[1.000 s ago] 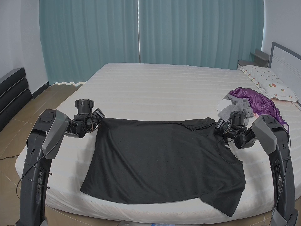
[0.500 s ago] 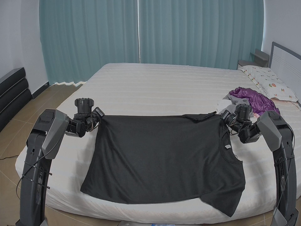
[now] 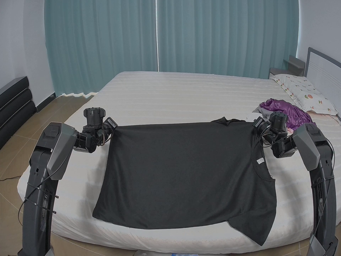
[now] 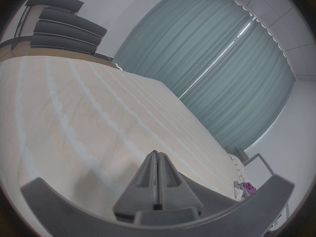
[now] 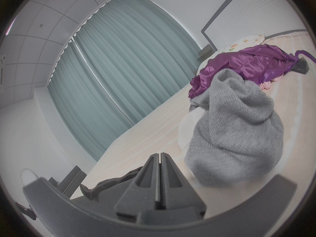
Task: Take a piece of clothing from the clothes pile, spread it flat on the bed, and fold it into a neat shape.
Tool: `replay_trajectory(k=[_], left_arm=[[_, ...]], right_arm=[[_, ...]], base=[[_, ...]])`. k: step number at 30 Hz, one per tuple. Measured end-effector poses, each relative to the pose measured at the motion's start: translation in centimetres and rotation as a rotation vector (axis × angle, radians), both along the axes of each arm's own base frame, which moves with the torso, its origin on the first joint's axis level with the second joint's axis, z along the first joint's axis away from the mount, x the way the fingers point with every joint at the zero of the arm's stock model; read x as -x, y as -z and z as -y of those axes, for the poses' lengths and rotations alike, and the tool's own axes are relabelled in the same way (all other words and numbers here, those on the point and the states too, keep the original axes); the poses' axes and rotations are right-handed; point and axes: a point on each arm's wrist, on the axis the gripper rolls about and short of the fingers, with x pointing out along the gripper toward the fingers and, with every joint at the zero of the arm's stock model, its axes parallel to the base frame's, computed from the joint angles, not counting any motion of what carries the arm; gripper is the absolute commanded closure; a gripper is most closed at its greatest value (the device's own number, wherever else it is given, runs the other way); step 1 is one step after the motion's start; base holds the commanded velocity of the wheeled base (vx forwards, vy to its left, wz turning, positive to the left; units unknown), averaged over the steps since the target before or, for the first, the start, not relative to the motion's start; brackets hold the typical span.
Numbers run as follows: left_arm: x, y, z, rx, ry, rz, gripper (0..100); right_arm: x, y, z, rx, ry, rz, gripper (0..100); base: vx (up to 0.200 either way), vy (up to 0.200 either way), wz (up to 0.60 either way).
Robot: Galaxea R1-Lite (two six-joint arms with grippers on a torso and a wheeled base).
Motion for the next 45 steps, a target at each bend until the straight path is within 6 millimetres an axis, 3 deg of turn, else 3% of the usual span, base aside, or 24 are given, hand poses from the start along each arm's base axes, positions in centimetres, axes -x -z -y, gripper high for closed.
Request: replay_trajectory(k=[26, 44, 45], left_arm=[[-0.6, -0.6, -0.3, 0.003, -0.007, 0.039, 100], [-0.8, 2.0, 0.3, 0.007, 0.012, 0.0, 100], [-0.8, 2.1, 0.3, 0.007, 0.013, -0.001, 0]], right_arm=[[-1.8, 0.2, -0.6, 0.035, 0.062, 0.073, 100], [-2.5, 4.1, -1.7, 0.084, 0.056, 0.041, 100], [-2.5, 4.3, -1.7, 0.084, 0.056, 0.039, 100]], base=[[0.0, 0.0, 0.0], [0.0, 0.0, 0.0], [0.0, 0.0, 0.0]])
